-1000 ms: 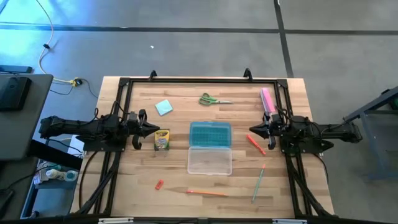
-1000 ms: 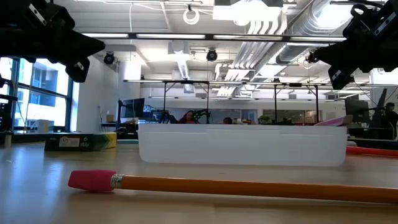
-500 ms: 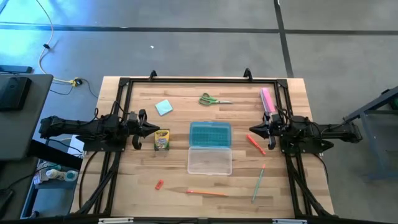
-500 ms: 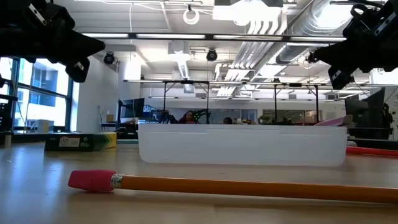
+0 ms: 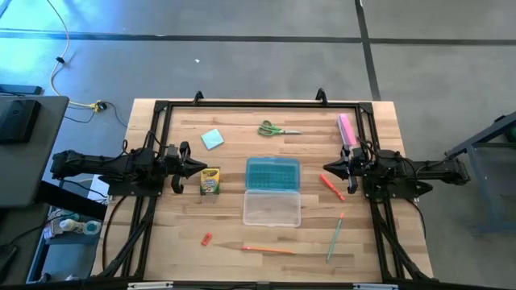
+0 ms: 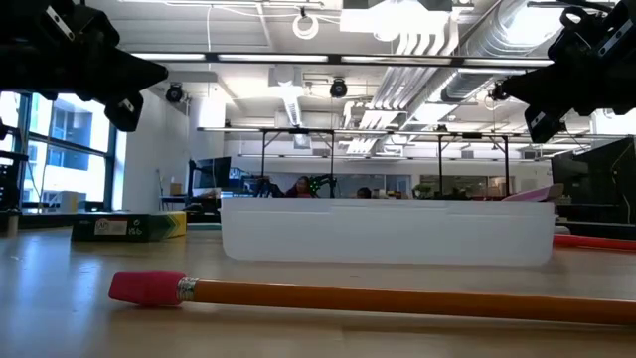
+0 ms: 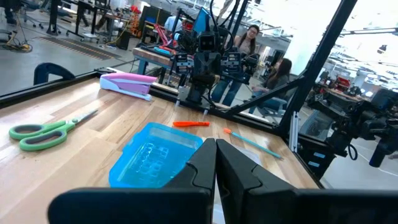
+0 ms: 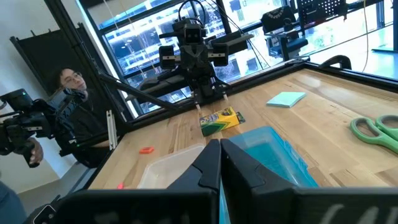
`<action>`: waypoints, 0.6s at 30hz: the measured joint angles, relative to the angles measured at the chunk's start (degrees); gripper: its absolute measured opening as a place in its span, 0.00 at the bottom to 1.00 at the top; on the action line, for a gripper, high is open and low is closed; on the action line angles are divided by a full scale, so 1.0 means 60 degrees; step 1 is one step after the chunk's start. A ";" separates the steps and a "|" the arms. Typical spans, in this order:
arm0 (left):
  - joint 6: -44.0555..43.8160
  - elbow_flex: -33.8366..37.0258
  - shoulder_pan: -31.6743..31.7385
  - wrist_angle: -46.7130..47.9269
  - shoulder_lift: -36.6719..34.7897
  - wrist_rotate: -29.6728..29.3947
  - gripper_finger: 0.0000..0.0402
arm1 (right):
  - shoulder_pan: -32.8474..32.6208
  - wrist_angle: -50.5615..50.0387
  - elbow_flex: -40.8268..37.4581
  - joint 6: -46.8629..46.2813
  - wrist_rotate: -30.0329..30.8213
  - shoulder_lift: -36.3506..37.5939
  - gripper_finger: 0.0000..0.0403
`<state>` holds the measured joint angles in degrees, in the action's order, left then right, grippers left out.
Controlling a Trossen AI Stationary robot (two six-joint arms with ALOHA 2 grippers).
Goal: Pack school essentials
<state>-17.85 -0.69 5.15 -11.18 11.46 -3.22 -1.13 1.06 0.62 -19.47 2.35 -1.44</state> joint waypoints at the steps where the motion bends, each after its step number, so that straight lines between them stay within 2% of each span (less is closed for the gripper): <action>1: -0.0002 0.0000 0.0000 0.0000 0.0001 0.0002 0.00 | -0.0002 0.0000 -0.0001 0.0001 0.0000 -0.0002 0.00; 18: -0.0342 0.0000 0.0001 -0.0007 -0.0003 -0.0052 0.00 | -0.0001 0.0018 -0.0004 -0.0002 0.0004 0.0001 0.00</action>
<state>-19.90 -0.69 5.16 -11.22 11.44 -3.53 -1.13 1.17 0.60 -19.48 2.37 -1.43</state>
